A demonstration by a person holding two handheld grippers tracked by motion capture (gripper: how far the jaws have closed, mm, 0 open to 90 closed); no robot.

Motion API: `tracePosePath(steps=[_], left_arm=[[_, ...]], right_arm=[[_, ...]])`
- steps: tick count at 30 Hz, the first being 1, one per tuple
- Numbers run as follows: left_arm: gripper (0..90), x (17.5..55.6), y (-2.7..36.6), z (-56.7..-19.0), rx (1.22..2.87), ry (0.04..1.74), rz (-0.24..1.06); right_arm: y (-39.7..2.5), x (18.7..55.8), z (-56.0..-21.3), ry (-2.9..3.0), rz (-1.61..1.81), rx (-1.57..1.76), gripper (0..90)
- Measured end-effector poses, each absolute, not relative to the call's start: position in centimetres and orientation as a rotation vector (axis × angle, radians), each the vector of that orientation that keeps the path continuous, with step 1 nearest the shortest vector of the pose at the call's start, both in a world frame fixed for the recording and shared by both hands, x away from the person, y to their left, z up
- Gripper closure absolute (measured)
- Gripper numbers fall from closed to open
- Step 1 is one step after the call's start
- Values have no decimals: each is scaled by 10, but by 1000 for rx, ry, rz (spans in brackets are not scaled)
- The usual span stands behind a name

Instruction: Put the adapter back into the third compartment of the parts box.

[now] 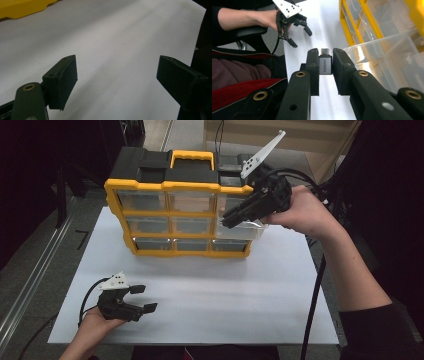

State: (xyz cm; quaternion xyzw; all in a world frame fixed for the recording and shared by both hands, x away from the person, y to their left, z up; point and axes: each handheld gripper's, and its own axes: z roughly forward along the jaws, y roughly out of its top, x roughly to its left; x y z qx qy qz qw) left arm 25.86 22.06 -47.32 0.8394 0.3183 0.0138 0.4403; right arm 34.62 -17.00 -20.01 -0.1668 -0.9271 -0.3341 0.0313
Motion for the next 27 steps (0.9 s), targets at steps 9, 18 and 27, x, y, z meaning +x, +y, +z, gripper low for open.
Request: tracePosePath(steps=[9,18,27], left_arm=[[182,260,220,-473,2084,787,28],[182,259,221,-473,2084,785,33],[181,258,222,-473,2088,792,37]], right_arm=[[-185,365,-195,-2873,-1043,-609,734],[-195,379,-203,-2898,-1024,-728,734],[-198,385,-213,-2901,-1001,-794,728]])
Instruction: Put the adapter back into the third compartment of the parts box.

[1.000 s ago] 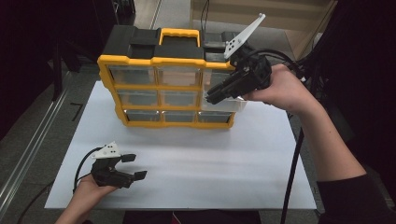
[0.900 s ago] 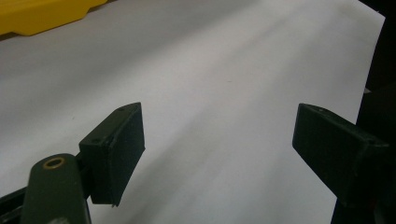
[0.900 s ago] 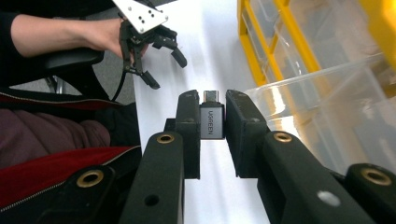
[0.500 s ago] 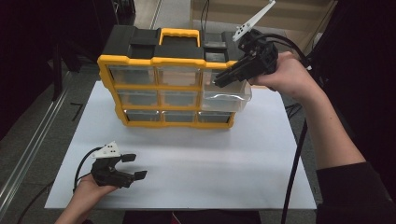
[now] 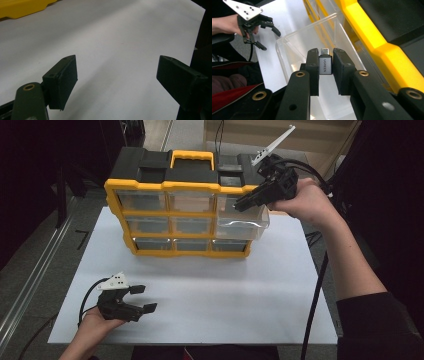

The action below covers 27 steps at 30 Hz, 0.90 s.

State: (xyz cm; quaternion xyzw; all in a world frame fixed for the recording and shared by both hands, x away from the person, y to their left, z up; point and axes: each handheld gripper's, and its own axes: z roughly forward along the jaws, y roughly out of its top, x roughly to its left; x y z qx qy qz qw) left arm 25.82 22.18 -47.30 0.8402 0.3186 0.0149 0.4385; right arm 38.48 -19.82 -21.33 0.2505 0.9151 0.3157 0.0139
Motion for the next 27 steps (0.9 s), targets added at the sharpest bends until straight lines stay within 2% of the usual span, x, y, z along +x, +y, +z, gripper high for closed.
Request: tracePosePath(steps=[4,10,17,20,23,27], left_arm=[[181,258,222,-473,2084,790,34],[182,258,221,-473,2084,787,34],[181,258,221,-473,2084,788,33],[182,258,221,-473,2086,788,34],[181,259,221,-473,2086,789,34],[181,259,221,-473,2086,789,34]], right_arm=[[-198,385,-216,2847,963,809,717],[-203,382,-216,2844,966,810,641],[-216,374,-209,2812,1017,822,481],[-220,372,-209,2805,1020,828,461],[-228,368,-208,2778,1045,853,388],[-238,364,-206,2755,1069,856,340]])
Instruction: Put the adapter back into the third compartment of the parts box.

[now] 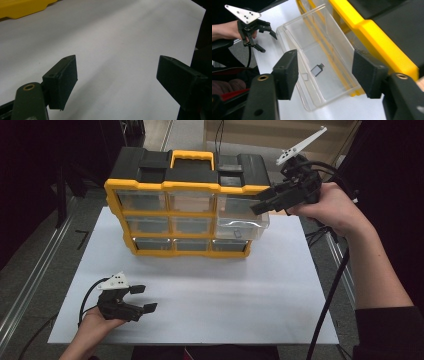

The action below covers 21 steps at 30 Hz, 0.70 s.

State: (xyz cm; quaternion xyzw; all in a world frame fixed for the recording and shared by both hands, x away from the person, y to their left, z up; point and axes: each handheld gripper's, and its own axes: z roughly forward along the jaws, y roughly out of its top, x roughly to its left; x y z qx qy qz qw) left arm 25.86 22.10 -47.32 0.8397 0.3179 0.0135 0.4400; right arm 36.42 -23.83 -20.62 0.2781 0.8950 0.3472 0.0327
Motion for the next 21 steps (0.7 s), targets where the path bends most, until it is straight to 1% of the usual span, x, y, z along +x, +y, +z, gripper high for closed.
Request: tracePosePath(steps=[3,6,15,20,21], left_arm=[[181,258,221,-473,2084,790,34],[181,259,221,-473,2083,790,35],[181,259,221,-473,2080,792,34],[181,259,221,-474,2079,796,35],[182,259,221,-473,2081,798,35]], right_arm=[[-246,362,-207,2759,1088,853,277],[-254,358,-210,2764,1090,838,262],[-274,347,-217,2718,1126,842,258],[-283,343,-226,2696,1125,873,258],[-285,341,-232,2692,1120,885,258]])
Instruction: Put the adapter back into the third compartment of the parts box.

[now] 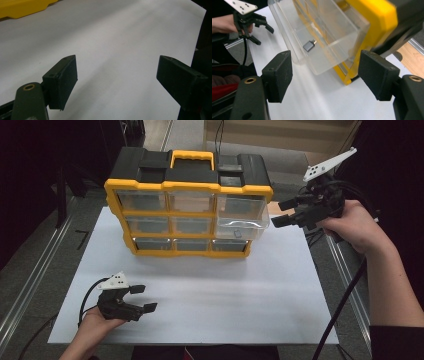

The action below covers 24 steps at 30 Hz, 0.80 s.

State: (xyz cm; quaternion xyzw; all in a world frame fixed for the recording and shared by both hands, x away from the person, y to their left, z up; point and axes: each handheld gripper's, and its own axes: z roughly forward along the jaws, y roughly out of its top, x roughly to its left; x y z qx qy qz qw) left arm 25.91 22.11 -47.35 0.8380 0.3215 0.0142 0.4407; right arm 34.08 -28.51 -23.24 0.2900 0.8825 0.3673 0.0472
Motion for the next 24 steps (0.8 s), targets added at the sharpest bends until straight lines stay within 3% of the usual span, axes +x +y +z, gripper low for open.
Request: tracePosePath(steps=[24], left_arm=[[181,259,221,-473,2082,796,39]], right_arm=[[-285,320,-311,2697,1145,947,272]])
